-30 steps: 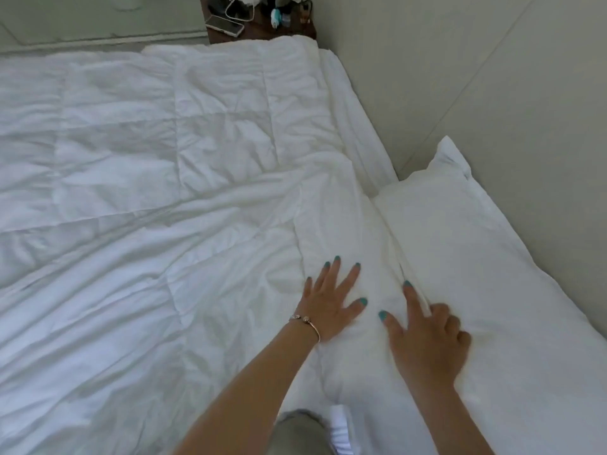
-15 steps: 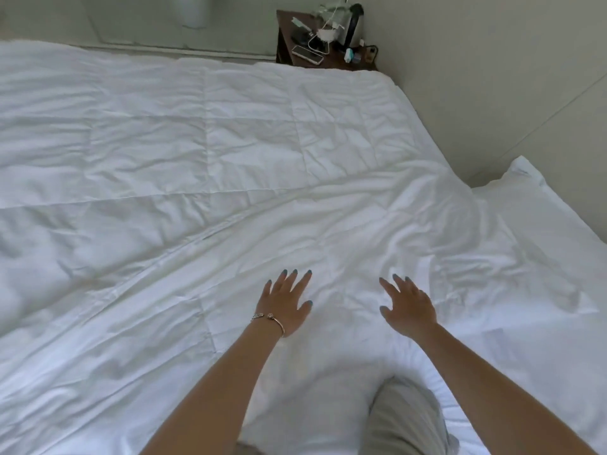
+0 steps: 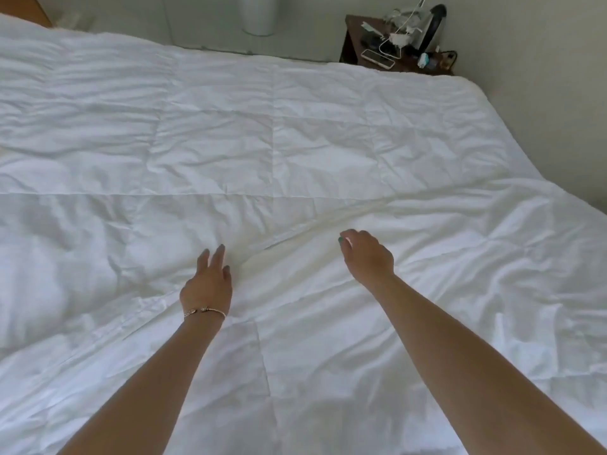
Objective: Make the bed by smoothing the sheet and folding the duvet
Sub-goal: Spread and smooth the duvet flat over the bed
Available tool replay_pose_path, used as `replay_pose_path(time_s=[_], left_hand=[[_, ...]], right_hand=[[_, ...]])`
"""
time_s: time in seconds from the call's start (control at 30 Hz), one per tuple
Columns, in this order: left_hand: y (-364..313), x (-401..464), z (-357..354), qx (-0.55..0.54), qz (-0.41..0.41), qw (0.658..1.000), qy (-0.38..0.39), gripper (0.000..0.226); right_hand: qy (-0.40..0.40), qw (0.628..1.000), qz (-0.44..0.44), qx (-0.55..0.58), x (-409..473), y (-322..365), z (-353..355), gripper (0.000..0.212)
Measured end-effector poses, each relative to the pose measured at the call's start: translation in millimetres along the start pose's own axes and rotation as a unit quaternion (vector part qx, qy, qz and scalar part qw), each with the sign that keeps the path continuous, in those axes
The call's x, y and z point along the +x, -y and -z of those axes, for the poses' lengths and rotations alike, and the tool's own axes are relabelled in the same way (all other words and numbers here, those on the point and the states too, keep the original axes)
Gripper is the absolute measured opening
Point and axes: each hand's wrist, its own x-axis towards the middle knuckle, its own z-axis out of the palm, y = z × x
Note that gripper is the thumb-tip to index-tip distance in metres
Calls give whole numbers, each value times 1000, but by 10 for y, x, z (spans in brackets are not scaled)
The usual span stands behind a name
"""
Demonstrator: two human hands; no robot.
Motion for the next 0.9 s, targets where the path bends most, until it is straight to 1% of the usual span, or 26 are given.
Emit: replay_pose_path(time_s=[0.07, 0.13, 0.2, 0.23, 0.3, 0.37, 0.4, 0.43, 0.47, 0.53, 0.6, 0.63, 0.67, 0.7, 0.73, 0.77, 0.8, 0.83, 0.87, 0.9], left_hand=[[44, 129, -121, 19, 35, 999, -3, 55], [109, 226, -212, 15, 74, 997, -23, 54], [123, 309, -261, -30, 123, 988, -84, 43], [114, 349, -274, -56, 143, 981, -121, 35], [87, 404, -313, -77, 143, 972, -171, 24], [72, 427, -379, -96, 109, 974, -174, 21], [60, 445, -386, -110, 93, 974, -175, 22], [35, 474, -355, -120, 83, 972, -186, 23], [-14, 540, -274, -125, 76, 966, -211, 24], [-222, 770, 37, -123, 54, 952, -275, 27], [-503, 1108, 424, -108, 10, 943, -314, 28], [-657, 1285, 590, -93, -20, 946, -311, 25], [-788, 1457, 690, -73, -49, 954, -287, 23], [-883, 1626, 714, -50, -66, 965, -249, 23], [-935, 1771, 668, -22, -58, 978, -198, 29], [-959, 1869, 553, 9, -22, 991, -135, 44], [-980, 1925, 391, 40, 33, 995, -80, 64], [-1041, 1915, 192, 64, 85, 993, -59, 78], [-1156, 1849, -16, 71, 109, 989, -64, 80], [-1312, 1746, -216, 59, 85, 991, -81, 72]], right_hand=[[-22, 999, 21, -37, 349, -44, 0, 36], [-17, 995, 33, -93, 708, -127, 2, 37], [2, 992, 34, -124, 1034, -211, -6, 52], [16, 992, 30, -125, 1172, -245, -18, 55], [77, 986, 25, -145, 1379, -299, -37, 49], [149, 966, 24, -209, 1521, -381, -99, 42], [161, 962, 22, -220, 1567, -442, -140, 40], [154, 965, 27, -211, 1616, -504, -172, 37], [128, 974, 38, -181, 1667, -555, -179, 33], [37, 995, 46, -81, 1775, -626, -85, 23], [-53, 998, 33, -8, 1926, -673, 78, 16], [-71, 997, 20, 17, 2010, -693, 151, 16], [-65, 996, 7, 54, 2091, -718, 189, 18], [-37, 993, 4, 109, 2154, -744, 207, 25], [10, 983, 8, 182, 2187, -769, 203, 39], [49, 969, 24, 241, 2176, -815, 161, 56], [52, 962, 51, 262, 2133, -887, 100, 69], [17, 967, 84, 241, 2078, -974, 40, 69], [-47, 974, 114, 188, 2014, -1069, 1, 57], [-124, 976, 132, 121, 1953, -1180, -27, 41]])
